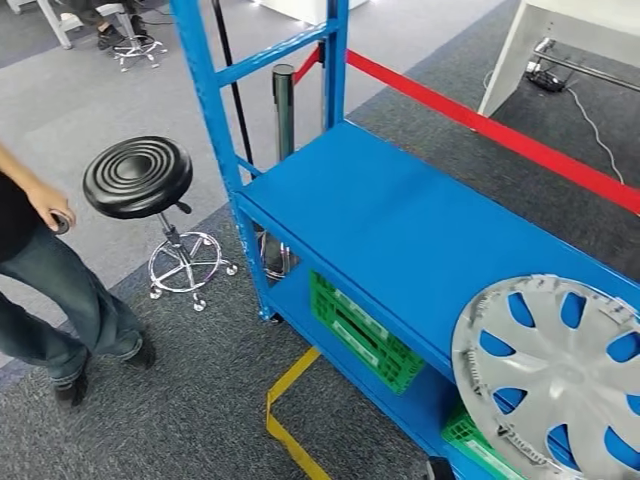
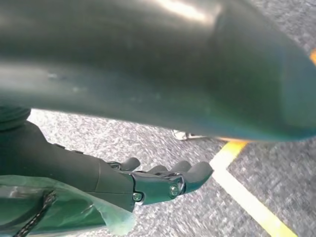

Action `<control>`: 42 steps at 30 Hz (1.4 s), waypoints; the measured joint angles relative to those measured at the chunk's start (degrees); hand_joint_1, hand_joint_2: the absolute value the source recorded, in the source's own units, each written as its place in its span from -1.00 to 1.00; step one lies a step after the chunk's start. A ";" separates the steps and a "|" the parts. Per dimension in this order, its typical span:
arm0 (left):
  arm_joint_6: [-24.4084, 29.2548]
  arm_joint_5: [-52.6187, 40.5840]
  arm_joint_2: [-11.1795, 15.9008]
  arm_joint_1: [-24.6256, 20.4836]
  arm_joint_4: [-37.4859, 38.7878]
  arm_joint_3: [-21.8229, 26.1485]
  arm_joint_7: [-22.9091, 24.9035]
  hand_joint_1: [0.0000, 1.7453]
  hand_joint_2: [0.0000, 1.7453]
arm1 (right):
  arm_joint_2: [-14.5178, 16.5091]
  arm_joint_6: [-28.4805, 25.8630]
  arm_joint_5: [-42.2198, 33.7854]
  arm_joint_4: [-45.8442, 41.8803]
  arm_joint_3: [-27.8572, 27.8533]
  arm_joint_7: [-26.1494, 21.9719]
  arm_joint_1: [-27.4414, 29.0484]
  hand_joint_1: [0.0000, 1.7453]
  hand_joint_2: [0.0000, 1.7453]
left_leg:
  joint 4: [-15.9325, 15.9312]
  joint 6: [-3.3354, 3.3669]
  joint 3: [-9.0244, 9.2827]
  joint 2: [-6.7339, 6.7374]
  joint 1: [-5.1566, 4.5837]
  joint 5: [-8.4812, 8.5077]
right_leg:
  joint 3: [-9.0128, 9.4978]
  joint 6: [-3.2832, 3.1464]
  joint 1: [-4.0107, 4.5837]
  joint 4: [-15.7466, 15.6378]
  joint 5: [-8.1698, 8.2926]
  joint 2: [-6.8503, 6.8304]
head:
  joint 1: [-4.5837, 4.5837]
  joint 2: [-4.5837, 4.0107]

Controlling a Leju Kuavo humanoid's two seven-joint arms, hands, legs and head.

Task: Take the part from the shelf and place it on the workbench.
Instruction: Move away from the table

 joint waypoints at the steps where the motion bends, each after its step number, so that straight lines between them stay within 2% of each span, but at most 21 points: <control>1: 0.01 0.00 -0.01 -0.08 -0.01 0.00 0.00 -1.00 -1.00 | -0.01 0.01 -0.02 0.00 0.01 -0.01 0.05 -1.00 -1.00 | 0.01 -0.23 0.14 0.40 0.05 -0.02 | -0.11 -0.44 0.01 0.00 0.10 0.56 | -0.04 0.00; 4: 0.11 -0.02 -0.06 -0.17 -0.01 0.00 -0.01 -1.00 -1.00 | -0.01 0.02 -0.05 -0.01 -0.01 0.00 0.10 -1.00 -1.00 | 3.09 -1.14 -0.81 -2.08 0.46 -2.54 | -0.15 -1.54 -0.24 -0.24 0.56 2.10 | -0.24 0.00; 7: 0.14 -0.02 -0.03 -0.03 0.00 0.00 -0.01 -1.00 -1.00 | 0.00 0.04 -0.10 0.00 -0.02 -0.01 -0.07 -1.00 -1.00 | 14.47 -1.49 -5.88 -5.31 0.64 -7.98 | -0.44 -2.12 -0.22 -0.26 0.89 4.04 | -0.47 0.00; 9: 0.14 -0.02 0.00 0.04 0.00 0.00 -0.01 -1.00 -1.00 | -0.01 0.05 -0.11 0.01 -0.02 0.00 0.03 -1.00 -1.00 | 17.25 -1.32 -7.37 -5.66 0.63 -7.79 | -0.47 -2.19 -0.11 -0.23 0.98 5.58 | -0.48 0.00; 11: 0.14 -0.02 0.02 0.04 0.00 0.00 -0.02 -1.00 -1.00 | -0.01 0.04 -0.13 0.01 -0.02 0.01 0.09 -1.00 -1.00 | 11.36 -0.76 -4.95 -6.76 0.62 -3.67 | -0.41 -2.10 -0.06 -0.21 1.08 7.20 | -0.48 0.00; 12: 0.14 -0.02 0.06 0.05 0.00 0.00 -0.02 -1.00 -1.00 | 0.02 0.05 -0.13 0.01 -0.02 0.01 0.06 -1.00 -1.00 | 7.12 -0.34 -3.17 -8.51 0.62 -1.63 | -0.46 -1.97 -0.03 -0.14 1.15 7.95 | -0.48 0.00; 15: 0.14 -0.02 0.13 0.05 0.00 0.00 -0.01 -1.00 -1.00 | 0.09 0.05 -0.16 0.02 -0.02 0.01 -0.08 -1.00 -1.00 | 0.52 0.19 -0.56 -11.82 0.60 0.32 | -1.18 -1.20 -0.20 0.10 1.43 10.04 | -0.41 0.00; 17: 0.14 -0.06 0.07 0.00 0.00 0.00 -0.01 -1.00 -1.00 | 0.08 0.05 -0.22 0.02 -0.02 0.01 0.10 -1.00 -1.00 | -0.05 0.36 -0.41 -10.42 0.60 0.58 | -1.97 -0.45 -0.45 0.05 1.70 11.10 | -0.43 0.00; 18: 0.13 -0.10 0.02 0.00 0.00 0.00 -0.01 -1.00 -1.00 | 0.06 0.04 -0.27 0.02 -0.02 0.02 0.20 -1.00 -1.00 | -0.46 0.60 -0.30 -9.64 0.68 0.83 | -2.48 -0.17 -0.40 0.52 1.31 10.35 | -0.31 0.00; 21: 0.12 -0.30 -0.22 0.14 0.01 0.00 -0.10 -1.00 -1.00 | 0.03 0.01 -0.44 0.02 -0.02 0.08 0.07 -1.00 -1.00 | -1.24 1.28 -0.20 -6.71 0.73 1.25 | -6.58 0.43 -0.13 8.51 -3.67 5.04 | 0.37 0.00; 23: 0.17 -0.39 -0.29 0.29 0.02 0.00 -0.15 -1.00 -1.00 | 0.03 -0.02 -0.56 0.02 -0.03 0.10 -0.01 -1.00 -1.00 | -1.20 1.35 -0.26 -4.60 0.62 1.19 | -9.53 0.91 -0.30 15.12 -6.38 3.52 | 0.47 0.00; 24: 0.20 -0.42 -0.31 0.32 0.02 0.00 -0.21 -1.00 -1.00 | 0.03 -0.05 -0.62 0.02 -0.06 0.11 0.08 -1.00 -1.00 | -1.17 1.30 -0.27 -3.71 0.62 1.14 | -9.62 1.15 -0.43 15.83 -6.19 3.19 | 0.47 0.00; 25: 0.22 -0.45 -0.37 0.32 0.02 0.00 -0.30 -1.00 -1.00 | 0.02 -0.09 -0.66 0.02 -0.09 0.12 0.20 -1.00 -1.00 | -1.10 1.17 -0.24 -2.94 0.67 1.04 | -8.42 1.36 -0.58 14.09 -4.95 2.81 | 0.48 0.00; 27: 0.23 -0.52 -0.52 0.29 0.02 0.00 -0.63 -1.00 -1.00 | 0.01 -0.14 -0.75 0.01 -0.15 0.10 0.25 -1.00 -1.00 | -0.71 0.63 -0.19 -1.67 0.68 0.66 | -3.79 1.50 -0.71 6.25 -1.75 0.99 | 0.51 0.00; 29: 0.19 -0.59 -0.65 0.28 0.02 0.00 -0.96 -1.00 -1.00 | -0.01 -0.13 -0.90 0.01 -0.19 0.04 0.07 -1.00 -1.00 | -0.14 -0.12 -0.15 -0.69 0.51 0.19 | -0.57 0.78 -0.57 0.93 -0.37 -0.33 | 0.44 0.00; 32: 0.07 -0.66 -0.76 0.15 0.02 0.00 -1.25 -1.00 -1.00 | -0.03 -0.16 -1.17 0.01 -0.26 0.02 0.13 -1.00 -1.00 | 0.05 -1.05 0.19 0.33 0.52 -0.07 | -0.45 -0.68 -0.39 0.43 -0.36 0.69 | 0.35 0.00; 34: -0.02 -0.74 -0.80 0.10 0.01 0.00 -1.39 -1.00 -1.00 | -0.04 -0.19 -1.26 0.01 -0.34 0.07 0.22 -1.00 -1.00 | 1.62 -1.67 -0.20 -1.27 0.81 -1.61 | -0.46 -1.46 -0.53 0.24 -0.10 1.67 | 0.16 0.00; 36: -0.07 -0.79 -0.79 0.18 0.02 0.00 -1.52 -1.00 -1.00 | -0.04 -0.21 -1.32 0.01 -0.47 0.10 0.13 -1.00 -1.00 | 7.80 -2.03 -2.74 -4.17 0.99 -5.28 | -0.35 -2.06 -0.58 0.17 0.19 2.84 | -0.10 0.00; 38: -0.09 -0.79 -0.76 0.27 0.02 0.00 -1.59 -1.00 -1.00 | -0.04 -0.21 -1.34 0.01 -0.57 0.11 0.09 -1.00 -1.00 | 15.15 -2.06 -6.17 -5.37 0.98 -8.03 | -0.46 -2.30 -0.42 0.22 0.33 4.27 | -0.15 0.00; 40: -0.07 -0.89 -0.75 0.28 0.02 0.00 -1.60 -1.00 -1.00 | -0.04 -0.21 -1.34 0.01 -0.61 0.11 0.19 -1.00 -1.00 | 15.73 -1.76 -6.82 -5.69 0.95 -6.50 | -0.43 -2.34 -0.22 0.29 0.36 5.87 | -0.15 0.00; 42: 0.07 -1.01 -0.75 0.26 0.02 0.00 -1.60 -1.00 -1.00 | -0.03 -0.21 -1.34 0.01 -0.64 0.09 0.21 -1.00 -1.00 | 8.76 -0.97 -4.08 -7.35 0.89 -2.02 | -0.37 -2.29 -0.13 0.32 0.40 7.51 | -0.15 0.00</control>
